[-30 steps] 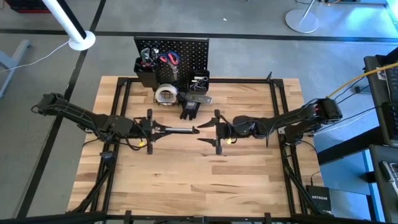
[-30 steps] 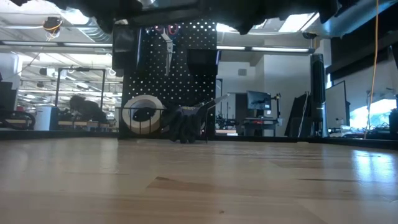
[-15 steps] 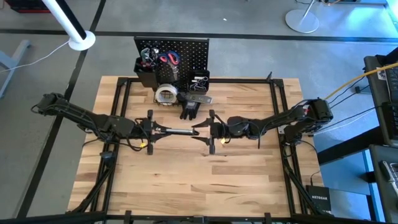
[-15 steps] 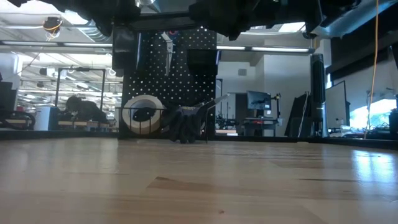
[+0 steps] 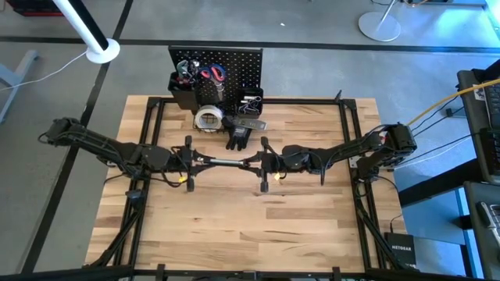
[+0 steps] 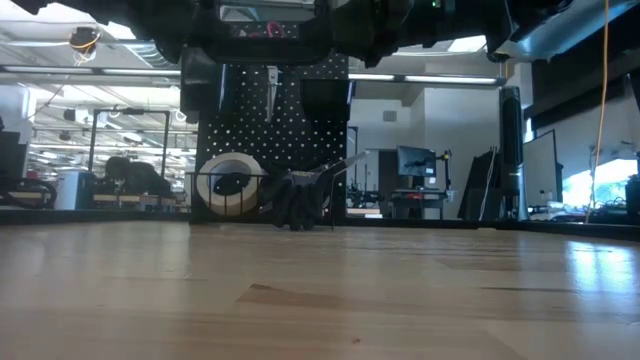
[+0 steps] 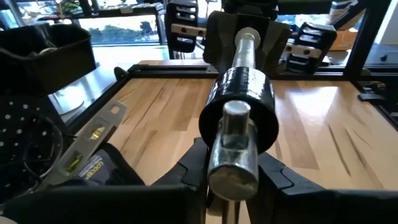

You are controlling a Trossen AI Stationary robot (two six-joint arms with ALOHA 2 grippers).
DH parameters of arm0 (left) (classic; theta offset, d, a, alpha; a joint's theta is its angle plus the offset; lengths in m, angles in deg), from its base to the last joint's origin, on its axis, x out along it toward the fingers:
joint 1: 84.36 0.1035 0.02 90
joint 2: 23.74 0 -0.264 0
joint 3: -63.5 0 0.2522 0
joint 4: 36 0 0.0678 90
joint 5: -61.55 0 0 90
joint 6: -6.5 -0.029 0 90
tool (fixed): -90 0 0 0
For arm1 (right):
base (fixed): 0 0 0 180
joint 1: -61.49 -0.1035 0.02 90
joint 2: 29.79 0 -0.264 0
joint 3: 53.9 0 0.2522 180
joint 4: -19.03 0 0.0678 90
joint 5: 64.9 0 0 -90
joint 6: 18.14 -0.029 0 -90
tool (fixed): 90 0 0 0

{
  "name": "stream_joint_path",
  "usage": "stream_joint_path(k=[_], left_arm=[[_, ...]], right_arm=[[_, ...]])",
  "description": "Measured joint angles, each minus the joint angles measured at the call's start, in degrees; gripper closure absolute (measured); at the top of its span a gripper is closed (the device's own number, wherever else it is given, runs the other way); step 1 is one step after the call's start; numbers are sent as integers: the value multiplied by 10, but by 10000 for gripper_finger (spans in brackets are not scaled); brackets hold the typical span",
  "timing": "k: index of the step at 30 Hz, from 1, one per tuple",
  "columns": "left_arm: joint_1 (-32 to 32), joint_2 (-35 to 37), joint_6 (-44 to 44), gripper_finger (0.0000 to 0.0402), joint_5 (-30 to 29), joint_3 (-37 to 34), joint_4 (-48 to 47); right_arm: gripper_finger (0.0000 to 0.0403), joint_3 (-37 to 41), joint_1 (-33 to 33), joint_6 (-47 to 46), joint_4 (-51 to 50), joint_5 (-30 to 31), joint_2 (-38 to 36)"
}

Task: Hang tools onto peg board
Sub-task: Put the clamp into the wire basket on the pegboard

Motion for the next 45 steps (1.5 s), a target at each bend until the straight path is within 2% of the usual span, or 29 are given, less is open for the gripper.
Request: stream_joint_path(k=[5, 12, 15, 18, 21, 26, 33, 40, 45], left_arm=[[10, 0, -2, 339, 1, 0, 1], [27, 7, 9, 255, 1, 3, 6], [32, 33, 11, 224, 2, 5, -35], [32, 71, 22, 207, 2, 22, -131], [32, 114, 61, 202, -14, 35, -223], [32, 168, 83, 208, -37, 35, -309], [32, 180, 78, 213, -39, 34, -306], [32, 160, 80, 213, -40, 33, -300], [31, 142, 77, 213, -40, 33, -276]], right_arm=[[333, 0, 2, 18, 3, 4, 0], [333, 1, 14, 30, -9, 15, 0], [333, 2, 21, 32, -8, 19, 0], [333, 2, 34, 37, -6, 17, 0], [333, 2, 50, 49, 0, 16, 0], [333, 2, 86, 62, 26, 18, 0], [333, -1, 142, 49, 110, -15, 56], [334, -61, 161, 45, 116, -19, 143], [334, -98, 172, 50, 115, -14, 174]])
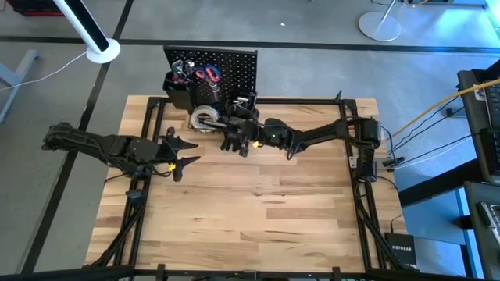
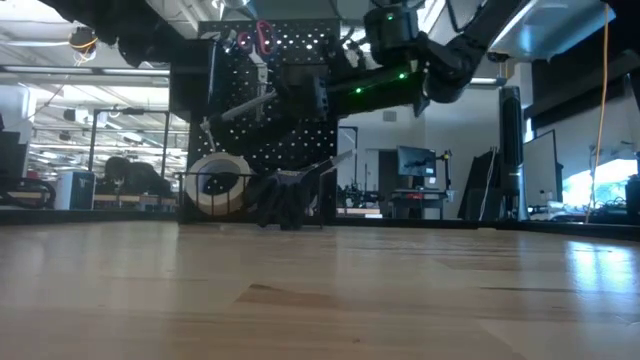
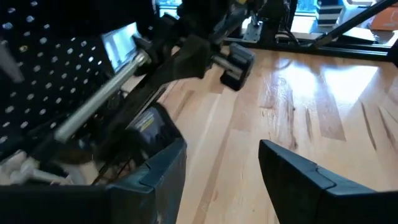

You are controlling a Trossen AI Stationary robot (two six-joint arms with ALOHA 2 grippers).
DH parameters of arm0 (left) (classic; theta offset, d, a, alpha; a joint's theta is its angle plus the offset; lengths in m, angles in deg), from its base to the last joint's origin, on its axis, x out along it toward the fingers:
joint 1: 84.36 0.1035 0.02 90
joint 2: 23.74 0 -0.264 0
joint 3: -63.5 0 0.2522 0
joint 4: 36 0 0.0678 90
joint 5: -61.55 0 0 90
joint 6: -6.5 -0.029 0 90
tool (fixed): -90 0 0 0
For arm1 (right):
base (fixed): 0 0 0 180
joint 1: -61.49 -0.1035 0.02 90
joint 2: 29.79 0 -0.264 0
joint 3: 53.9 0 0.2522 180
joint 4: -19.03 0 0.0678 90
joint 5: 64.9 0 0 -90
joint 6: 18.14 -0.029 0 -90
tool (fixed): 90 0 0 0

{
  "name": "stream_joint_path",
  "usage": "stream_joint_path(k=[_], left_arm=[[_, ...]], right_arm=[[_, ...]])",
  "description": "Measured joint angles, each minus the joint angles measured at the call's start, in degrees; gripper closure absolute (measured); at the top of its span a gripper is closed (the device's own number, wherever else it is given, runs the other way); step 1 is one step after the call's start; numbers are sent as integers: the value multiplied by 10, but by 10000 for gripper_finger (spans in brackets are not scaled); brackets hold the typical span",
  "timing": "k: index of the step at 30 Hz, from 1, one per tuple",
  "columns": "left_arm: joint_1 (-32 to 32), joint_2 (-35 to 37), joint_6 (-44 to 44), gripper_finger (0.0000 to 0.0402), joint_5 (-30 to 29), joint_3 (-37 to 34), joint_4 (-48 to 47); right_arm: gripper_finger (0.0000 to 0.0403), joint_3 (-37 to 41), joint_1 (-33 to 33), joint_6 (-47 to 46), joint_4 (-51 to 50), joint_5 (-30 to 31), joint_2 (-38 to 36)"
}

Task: Hang tools onto peg board
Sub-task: Put the clamp into the wire basket on the pegboard

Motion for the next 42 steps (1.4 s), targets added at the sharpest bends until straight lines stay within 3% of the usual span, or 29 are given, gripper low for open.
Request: stream_joint_path(k=[15, 21, 24, 31, 42], left_arm=[[0, -19, -2, 213, -1, 0, -7], [2, -46, -5, 216, -52, 0, -22], [3, -61, -30, 221, -93, 0, -14], [59, -99, -138, 232, -94, 4, 22], [224, -248, -261, 236, 87, 112, 5]], right_arm=[[334, -4, 0, 27, -32, 11, 5], [334, -4, -11, 28, -37, 11, 4], [334, -4, -18, 24, -43, 8, 4], [334, -4, -28, 11, -45, 0, 1], [334, -4, -27, 7, -41, -13, -3]])
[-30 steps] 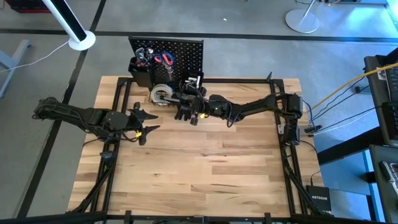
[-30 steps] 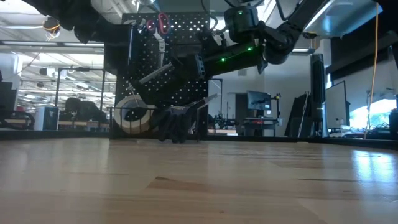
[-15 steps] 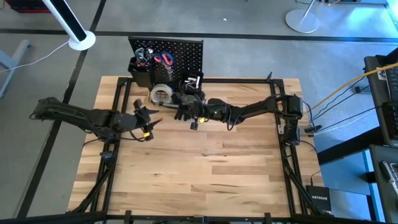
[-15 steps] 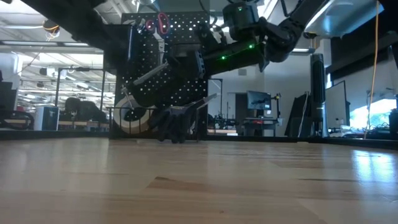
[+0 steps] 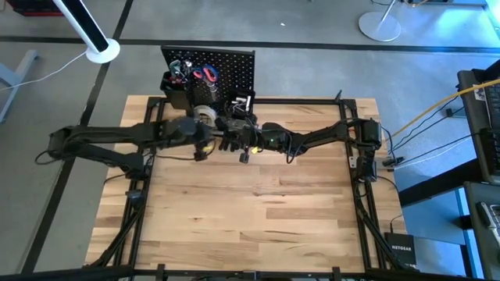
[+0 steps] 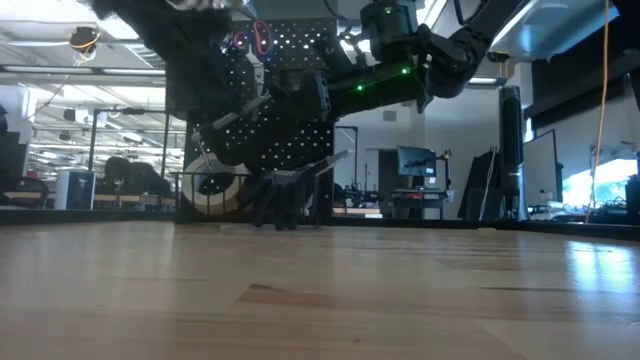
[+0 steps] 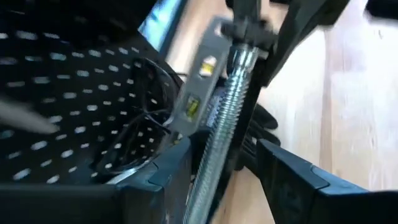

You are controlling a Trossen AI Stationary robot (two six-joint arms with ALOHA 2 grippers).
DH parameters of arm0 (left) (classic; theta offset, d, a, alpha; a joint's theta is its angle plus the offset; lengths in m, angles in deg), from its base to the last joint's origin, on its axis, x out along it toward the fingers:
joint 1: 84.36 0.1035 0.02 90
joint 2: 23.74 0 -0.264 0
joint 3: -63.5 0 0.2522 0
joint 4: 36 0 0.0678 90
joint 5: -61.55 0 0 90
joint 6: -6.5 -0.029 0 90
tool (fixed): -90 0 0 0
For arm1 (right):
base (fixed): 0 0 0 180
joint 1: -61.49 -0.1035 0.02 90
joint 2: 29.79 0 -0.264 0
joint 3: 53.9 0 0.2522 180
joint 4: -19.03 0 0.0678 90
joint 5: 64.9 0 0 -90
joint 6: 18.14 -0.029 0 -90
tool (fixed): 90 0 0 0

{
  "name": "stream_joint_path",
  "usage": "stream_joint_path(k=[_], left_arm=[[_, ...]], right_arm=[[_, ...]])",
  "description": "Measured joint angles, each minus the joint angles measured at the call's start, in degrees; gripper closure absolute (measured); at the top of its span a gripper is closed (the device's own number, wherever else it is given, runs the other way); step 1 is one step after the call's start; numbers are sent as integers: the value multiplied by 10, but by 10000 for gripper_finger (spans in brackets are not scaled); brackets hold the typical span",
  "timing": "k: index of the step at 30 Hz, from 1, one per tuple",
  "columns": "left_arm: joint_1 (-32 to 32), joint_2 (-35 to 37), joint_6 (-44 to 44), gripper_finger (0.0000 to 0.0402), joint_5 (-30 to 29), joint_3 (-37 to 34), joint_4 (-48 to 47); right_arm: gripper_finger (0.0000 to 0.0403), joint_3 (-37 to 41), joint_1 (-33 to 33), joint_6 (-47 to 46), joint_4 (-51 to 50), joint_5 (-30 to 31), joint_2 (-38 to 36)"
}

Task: Hang tools onto peg board
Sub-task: Put the clamp into the wire basket on the pegboard

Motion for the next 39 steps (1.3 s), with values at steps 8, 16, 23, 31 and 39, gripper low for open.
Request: stream_joint_path(k=[8, 16, 23, 31, 39], left_arm=[[61, -84, -56, 248, 74, 63, -47], [79, -85, -88, 370, 115, 88, -101], [79, -84, -99, 373, 111, 88, -100], [79, -80, -123, 373, 66, 103, -147], [82, -80, -181, 373, -25, 112, -158]], right_arm=[[334, 0, 0, 2, 0, -16, 0], [334, 0, 1, 4, 3, -18, 0], [296, 0, 0, -11, 6, -7, -1], [170, -1, -14, -15, -38, 6, -20], [150, -1, -53, -24, -176, 32, -76]])
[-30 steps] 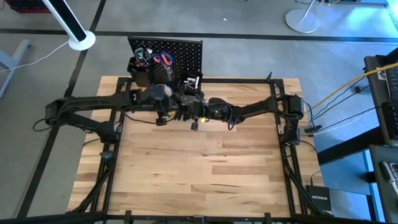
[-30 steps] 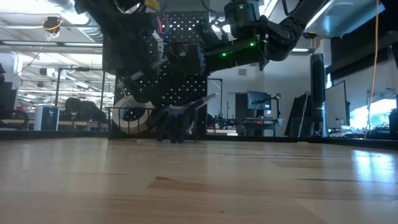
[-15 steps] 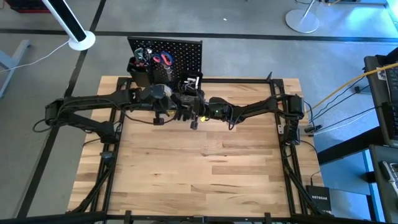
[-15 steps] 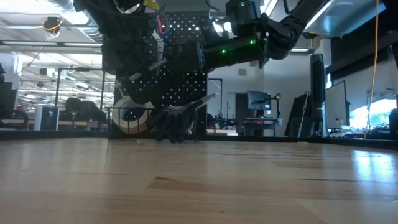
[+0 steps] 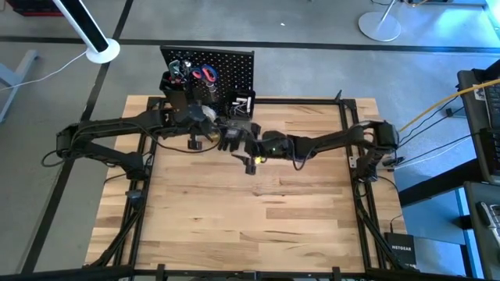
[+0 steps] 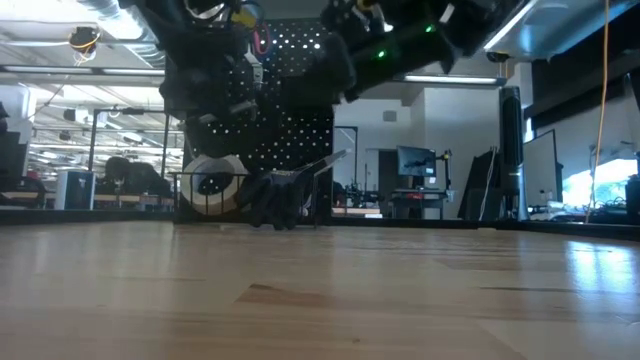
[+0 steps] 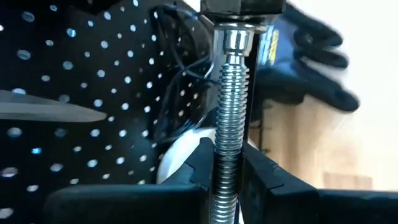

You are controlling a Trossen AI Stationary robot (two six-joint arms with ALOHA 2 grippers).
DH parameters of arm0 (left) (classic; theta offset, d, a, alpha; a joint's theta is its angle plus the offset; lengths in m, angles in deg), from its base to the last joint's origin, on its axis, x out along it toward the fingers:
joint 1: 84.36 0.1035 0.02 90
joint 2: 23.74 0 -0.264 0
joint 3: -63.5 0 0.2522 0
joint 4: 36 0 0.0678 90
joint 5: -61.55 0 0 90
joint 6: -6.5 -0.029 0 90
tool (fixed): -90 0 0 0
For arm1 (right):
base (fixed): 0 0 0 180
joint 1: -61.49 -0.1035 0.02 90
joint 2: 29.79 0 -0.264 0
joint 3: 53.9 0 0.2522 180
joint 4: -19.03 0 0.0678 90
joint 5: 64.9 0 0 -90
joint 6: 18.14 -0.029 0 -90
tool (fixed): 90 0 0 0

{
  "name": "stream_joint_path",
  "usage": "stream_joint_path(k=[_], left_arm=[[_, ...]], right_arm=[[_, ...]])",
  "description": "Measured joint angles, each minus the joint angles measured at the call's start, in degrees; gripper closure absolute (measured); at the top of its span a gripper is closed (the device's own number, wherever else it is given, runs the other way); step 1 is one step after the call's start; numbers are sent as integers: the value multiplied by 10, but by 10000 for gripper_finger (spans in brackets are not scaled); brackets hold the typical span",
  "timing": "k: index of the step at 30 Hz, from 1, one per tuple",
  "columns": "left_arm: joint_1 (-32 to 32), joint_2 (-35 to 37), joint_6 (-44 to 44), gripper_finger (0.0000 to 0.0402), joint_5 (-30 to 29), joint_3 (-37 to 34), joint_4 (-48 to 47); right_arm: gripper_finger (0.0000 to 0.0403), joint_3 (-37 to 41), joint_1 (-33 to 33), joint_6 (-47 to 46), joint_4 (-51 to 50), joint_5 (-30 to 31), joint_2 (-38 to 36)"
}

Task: Hang tools onto peg board
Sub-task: Put the clamp into the wire basket on the pegboard, then return to Home Position

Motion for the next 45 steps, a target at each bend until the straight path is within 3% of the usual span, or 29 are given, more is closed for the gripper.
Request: stream_joint_path(k=[11, 19, 24, 35, 45], left_arm=[[44, -75, -49, 373, 9, 0, -2], [80, -127, -59, 373, 15, 2, 14], [90, -139, -62, 327, 8, 1, 55], [84, -122, -54, 230, 8, 1, 85], [15, -10, 54, 227, 27, 1, 23]], right_arm=[[148, 0, -42, -45, -137, 10, -16], [148, 0, -49, -52, -145, 3, -16], [148, 0, -49, -66, -156, -21, -16], [148, 1, -53, -67, -171, -23, -16], [148, 1, -52, -74, -184, -19, -22]])
